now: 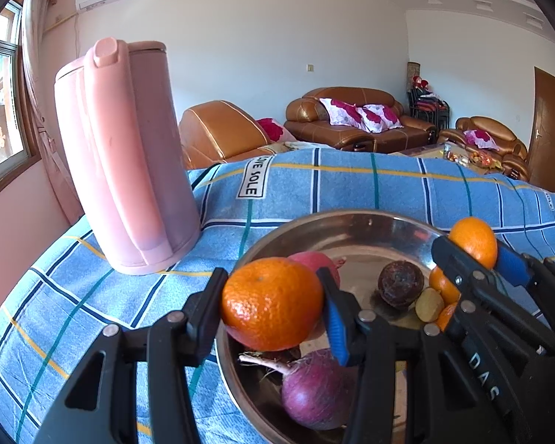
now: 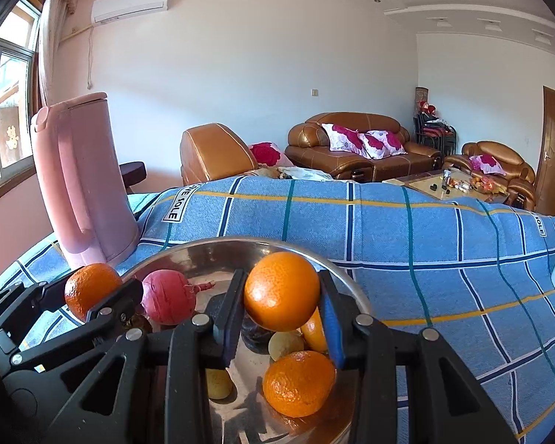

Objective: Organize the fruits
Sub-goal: 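Lower the oranges into the bowl and open both tools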

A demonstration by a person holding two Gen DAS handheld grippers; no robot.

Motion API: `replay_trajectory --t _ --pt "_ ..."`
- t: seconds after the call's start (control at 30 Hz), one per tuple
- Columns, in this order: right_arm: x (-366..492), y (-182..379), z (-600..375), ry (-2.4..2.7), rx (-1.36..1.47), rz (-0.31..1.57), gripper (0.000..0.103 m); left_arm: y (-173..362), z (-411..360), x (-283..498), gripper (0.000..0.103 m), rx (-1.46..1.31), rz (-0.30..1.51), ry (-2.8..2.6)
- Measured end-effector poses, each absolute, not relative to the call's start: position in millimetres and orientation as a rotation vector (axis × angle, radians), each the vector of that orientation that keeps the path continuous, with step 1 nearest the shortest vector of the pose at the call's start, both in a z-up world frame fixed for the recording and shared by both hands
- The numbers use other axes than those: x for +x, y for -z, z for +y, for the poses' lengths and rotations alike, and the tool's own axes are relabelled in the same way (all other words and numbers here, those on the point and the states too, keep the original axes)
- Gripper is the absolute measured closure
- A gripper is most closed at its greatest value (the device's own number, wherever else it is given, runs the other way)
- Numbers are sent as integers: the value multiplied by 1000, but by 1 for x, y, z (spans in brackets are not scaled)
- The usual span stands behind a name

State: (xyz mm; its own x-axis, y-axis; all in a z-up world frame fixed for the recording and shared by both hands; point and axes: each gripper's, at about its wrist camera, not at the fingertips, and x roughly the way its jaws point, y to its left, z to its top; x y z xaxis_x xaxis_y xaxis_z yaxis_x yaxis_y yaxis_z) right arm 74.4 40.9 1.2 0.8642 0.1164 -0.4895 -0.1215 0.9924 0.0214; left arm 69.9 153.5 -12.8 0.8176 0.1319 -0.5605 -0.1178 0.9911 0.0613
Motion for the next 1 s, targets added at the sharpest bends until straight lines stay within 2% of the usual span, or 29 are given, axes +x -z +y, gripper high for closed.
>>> replay_trajectory --t 0.43,1.0 --pt "112 20 41 -123 33 698 63 26 151 84 53 45 652 -156" --pt "115 23 42 -174 33 706 63 26 157 91 53 19 651 -137"
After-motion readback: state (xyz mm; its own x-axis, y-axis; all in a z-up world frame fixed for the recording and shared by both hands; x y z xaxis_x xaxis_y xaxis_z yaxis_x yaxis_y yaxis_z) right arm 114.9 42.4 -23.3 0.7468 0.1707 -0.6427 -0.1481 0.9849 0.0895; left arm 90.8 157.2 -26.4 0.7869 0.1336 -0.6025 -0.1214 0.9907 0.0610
